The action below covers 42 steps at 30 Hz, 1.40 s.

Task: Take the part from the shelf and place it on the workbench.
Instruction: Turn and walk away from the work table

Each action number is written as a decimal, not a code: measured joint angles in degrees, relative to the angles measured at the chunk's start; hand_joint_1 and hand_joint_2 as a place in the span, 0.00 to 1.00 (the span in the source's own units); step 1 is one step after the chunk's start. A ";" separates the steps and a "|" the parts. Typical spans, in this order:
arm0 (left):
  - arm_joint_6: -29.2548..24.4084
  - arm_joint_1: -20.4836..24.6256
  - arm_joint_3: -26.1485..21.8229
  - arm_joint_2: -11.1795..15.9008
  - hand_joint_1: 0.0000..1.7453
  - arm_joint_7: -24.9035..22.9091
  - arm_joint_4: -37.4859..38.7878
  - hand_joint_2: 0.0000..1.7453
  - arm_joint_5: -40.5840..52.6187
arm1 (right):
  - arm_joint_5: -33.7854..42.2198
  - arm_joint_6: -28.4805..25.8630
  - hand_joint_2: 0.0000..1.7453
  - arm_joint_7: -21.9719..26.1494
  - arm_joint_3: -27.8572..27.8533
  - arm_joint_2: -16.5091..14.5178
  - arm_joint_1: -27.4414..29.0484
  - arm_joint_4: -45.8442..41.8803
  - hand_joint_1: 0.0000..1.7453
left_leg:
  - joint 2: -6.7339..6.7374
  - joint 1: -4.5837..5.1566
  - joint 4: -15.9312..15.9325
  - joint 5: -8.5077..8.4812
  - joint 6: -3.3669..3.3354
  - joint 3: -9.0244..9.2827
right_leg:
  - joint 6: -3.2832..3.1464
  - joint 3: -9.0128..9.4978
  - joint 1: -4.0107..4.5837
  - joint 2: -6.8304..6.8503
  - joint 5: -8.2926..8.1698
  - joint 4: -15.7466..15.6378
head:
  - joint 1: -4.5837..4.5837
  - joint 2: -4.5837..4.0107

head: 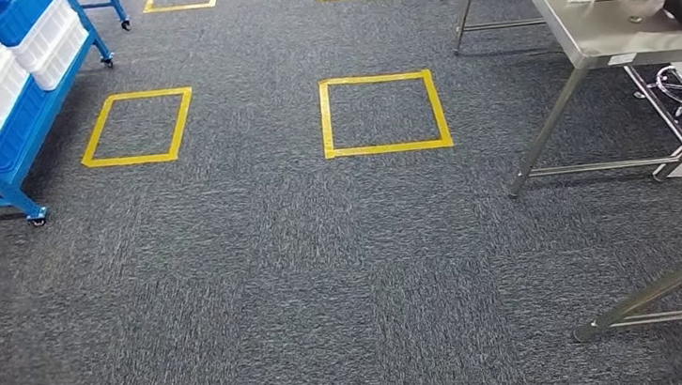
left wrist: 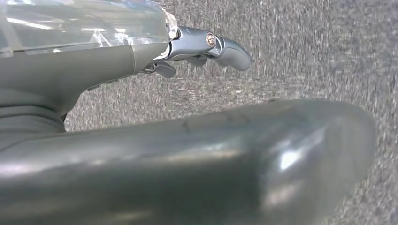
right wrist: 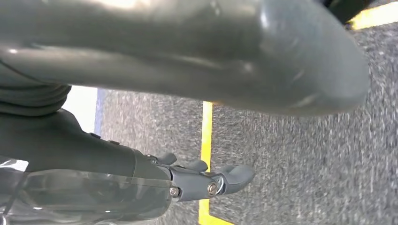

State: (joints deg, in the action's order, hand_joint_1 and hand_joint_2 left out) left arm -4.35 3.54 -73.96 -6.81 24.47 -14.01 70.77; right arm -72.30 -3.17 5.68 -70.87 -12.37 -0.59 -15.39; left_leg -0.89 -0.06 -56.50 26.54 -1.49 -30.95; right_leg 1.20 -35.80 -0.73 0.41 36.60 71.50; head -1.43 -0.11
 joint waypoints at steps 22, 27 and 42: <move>-0.21 -0.29 -0.17 0.75 0.00 0.15 0.02 0.00 -0.21 | -1.64 0.66 0.00 -1.28 -1.22 0.51 -0.16 0.94 0.00 | 3.73 -0.87 -2.89 0.27 3.27 -1.68 | -1.50 6.79 0.28 4.42 -7.60 -14.47 | -0.33 0.00; -0.51 -0.59 -0.31 0.93 0.00 -0.42 0.02 0.00 -0.05 | -1.78 0.90 0.00 -0.99 -1.36 0.50 -0.73 1.08 0.00 | 2.43 -0.37 -0.66 -0.13 1.48 -0.82 | 0.18 7.22 0.08 4.76 -6.31 -13.59 | -0.05 0.00; -0.82 -0.23 -1.40 1.33 0.00 0.91 0.05 0.00 -1.10 | -1.94 0.86 0.00 -1.55 -2.09 0.69 -0.89 1.65 0.00 | -5.65 -0.01 -0.96 0.24 1.84 -0.87 | -1.73 4.33 0.27 -3.32 -9.60 -14.09 | 0.01 0.00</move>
State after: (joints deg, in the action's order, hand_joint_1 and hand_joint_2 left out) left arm -5.17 3.31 -75.36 -5.49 25.39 -13.96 69.67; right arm -74.24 -2.31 4.14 -72.96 -11.68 -1.47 -13.74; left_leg -6.54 -0.07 -57.46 26.78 0.35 -31.82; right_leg -0.54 -31.47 -0.46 -2.91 27.00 57.42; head -1.43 -0.11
